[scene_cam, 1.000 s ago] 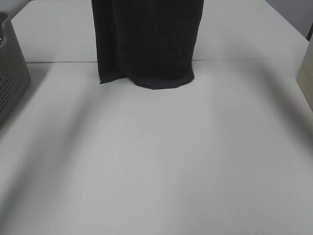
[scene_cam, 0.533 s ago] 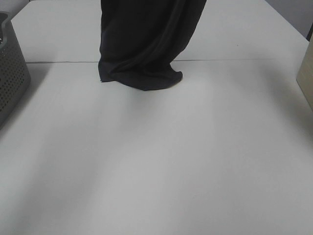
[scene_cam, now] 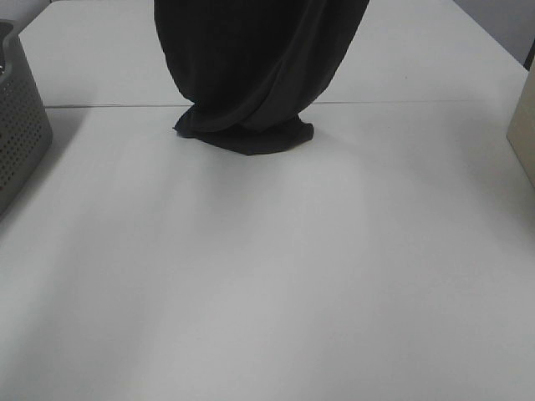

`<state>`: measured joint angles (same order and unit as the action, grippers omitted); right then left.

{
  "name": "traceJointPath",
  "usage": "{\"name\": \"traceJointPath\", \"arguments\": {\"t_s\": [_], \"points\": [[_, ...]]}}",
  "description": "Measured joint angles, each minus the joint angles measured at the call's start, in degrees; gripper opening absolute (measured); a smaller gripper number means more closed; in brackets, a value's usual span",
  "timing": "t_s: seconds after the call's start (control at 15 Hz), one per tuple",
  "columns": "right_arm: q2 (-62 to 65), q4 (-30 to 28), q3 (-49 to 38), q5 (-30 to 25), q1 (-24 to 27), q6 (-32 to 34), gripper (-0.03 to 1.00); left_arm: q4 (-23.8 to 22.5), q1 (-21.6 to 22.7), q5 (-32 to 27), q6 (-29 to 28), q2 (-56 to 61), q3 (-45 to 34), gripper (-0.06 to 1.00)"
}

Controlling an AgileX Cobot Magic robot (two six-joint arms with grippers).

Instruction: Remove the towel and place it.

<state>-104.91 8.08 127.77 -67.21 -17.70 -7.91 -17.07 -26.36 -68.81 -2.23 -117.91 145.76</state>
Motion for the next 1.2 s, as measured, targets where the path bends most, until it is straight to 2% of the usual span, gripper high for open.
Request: {"name": "traceJointPath", "arguments": {"t_s": [0.2,0.33,0.47,0.53,0.6,0.67,0.87,1.07,1.2], "points": [[2.29,2.92,0.0,-1.83,-0.06,-0.63,0.01,1.6,0.0,-0.11,1.43,6.36,-4.18,0.0],[4.18,5.61,0.0,-2.29,-0.17,-0.8,0.01,3.09,0.0,-0.11,1.43,13.87,-12.72,0.0],[7.28,9.74,-1.49,-2.52,-0.17,-0.74,0.01,4.53,0.0,0.0,1.32,22.23,-25.1,0.0],[8.59,10.89,-2.86,-2.52,-0.17,-0.74,0.01,4.76,0.0,0.0,1.2,24.29,-27.9,0.0],[11.86,12.78,-6.53,-2.52,-0.17,-0.57,0.01,5.39,0.0,0.06,0.74,27.9,-32.31,0.0],[18.85,16.16,-16.67,-2.58,-0.52,-0.17,0.01,7.62,-0.06,0.4,0.29,35.81,-40.28,0.0],[30.25,18.62,-30.02,-2.58,-0.69,0.46,0.01,13.92,-0.11,0.97,0.17,47.1,-51.62,0.0],[36.78,19.31,-35.12,-2.69,-0.69,1.72,0.01,19.42,-0.11,1.43,2.23,53.11,-58.96,0.0],[37.59,19.31,-35.18,-2.92,-0.69,2.41,0.01,20.4,-0.11,1.55,3.15,53.63,-59.76,0.0]]}}
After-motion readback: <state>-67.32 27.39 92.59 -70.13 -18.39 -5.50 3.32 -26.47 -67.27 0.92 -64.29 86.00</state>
